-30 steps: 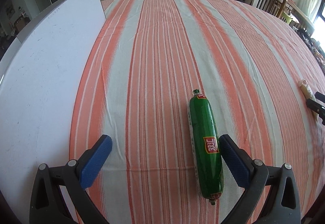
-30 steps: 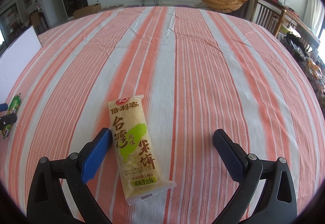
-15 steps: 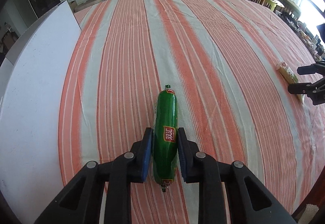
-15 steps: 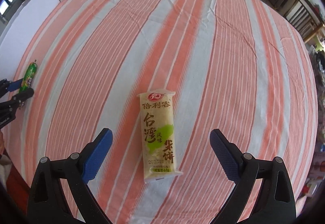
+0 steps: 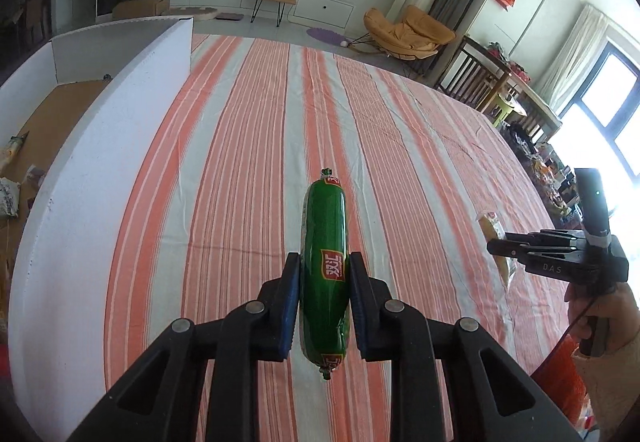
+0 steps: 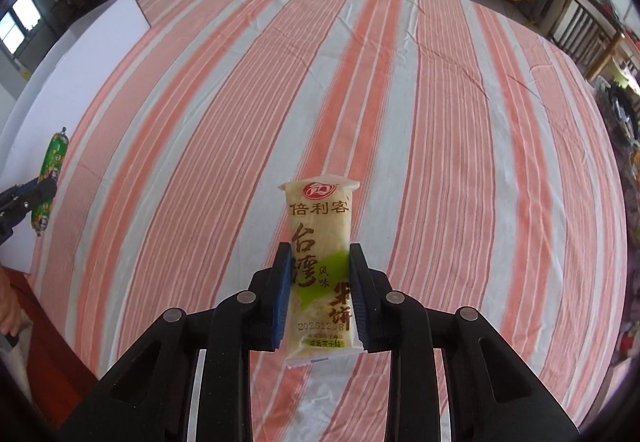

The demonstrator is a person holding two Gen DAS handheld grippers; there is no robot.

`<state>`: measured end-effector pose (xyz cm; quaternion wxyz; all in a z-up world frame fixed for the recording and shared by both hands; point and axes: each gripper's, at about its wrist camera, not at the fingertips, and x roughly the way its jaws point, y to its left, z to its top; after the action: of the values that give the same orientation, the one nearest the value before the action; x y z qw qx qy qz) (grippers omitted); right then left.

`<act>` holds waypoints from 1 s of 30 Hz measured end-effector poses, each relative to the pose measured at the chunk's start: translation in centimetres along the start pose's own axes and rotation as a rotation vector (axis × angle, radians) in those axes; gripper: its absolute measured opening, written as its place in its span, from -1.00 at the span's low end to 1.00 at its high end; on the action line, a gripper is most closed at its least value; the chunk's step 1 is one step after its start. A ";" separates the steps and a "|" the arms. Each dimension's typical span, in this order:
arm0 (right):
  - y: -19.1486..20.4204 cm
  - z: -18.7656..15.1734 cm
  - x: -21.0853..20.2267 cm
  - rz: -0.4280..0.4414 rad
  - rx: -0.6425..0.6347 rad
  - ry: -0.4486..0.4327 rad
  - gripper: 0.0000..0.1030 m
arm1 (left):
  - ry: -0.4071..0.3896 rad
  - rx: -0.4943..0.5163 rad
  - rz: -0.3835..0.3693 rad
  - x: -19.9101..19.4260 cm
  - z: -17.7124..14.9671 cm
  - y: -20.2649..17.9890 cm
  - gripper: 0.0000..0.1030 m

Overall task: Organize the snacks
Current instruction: 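Carry both snacks over the white box and open both tools to drop them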

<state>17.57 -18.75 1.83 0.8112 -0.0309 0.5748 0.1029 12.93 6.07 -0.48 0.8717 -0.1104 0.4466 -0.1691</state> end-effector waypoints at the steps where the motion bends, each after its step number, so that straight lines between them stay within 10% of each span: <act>1: 0.8 0.1 -0.3 0.015 -0.008 -0.010 -0.45 | -0.020 -0.012 -0.018 -1.2 0.2 0.1 -0.56; 10: 12.3 3.0 -5.4 0.199 -0.150 -0.146 -0.45 | -0.215 -0.108 -0.051 -13.4 2.4 4.6 -0.56; 17: 25.0 7.4 -11.4 0.473 -0.277 -0.255 -0.45 | -0.308 -0.180 0.155 -19.8 3.3 13.6 -0.56; 27: 38.7 11.3 -5.5 0.561 -0.344 -0.135 -0.44 | -0.209 -0.307 0.320 -16.2 -1.3 22.7 -0.56; 30: 40.0 11.4 -0.8 0.540 -0.308 -0.008 -0.33 | -0.188 -0.298 0.385 -15.3 -2.6 23.5 -0.06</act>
<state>19.73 22.18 9.18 0.7426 0.0010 0.5368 0.4006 7.13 33.54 1.26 0.8995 -0.1660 0.3965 0.0784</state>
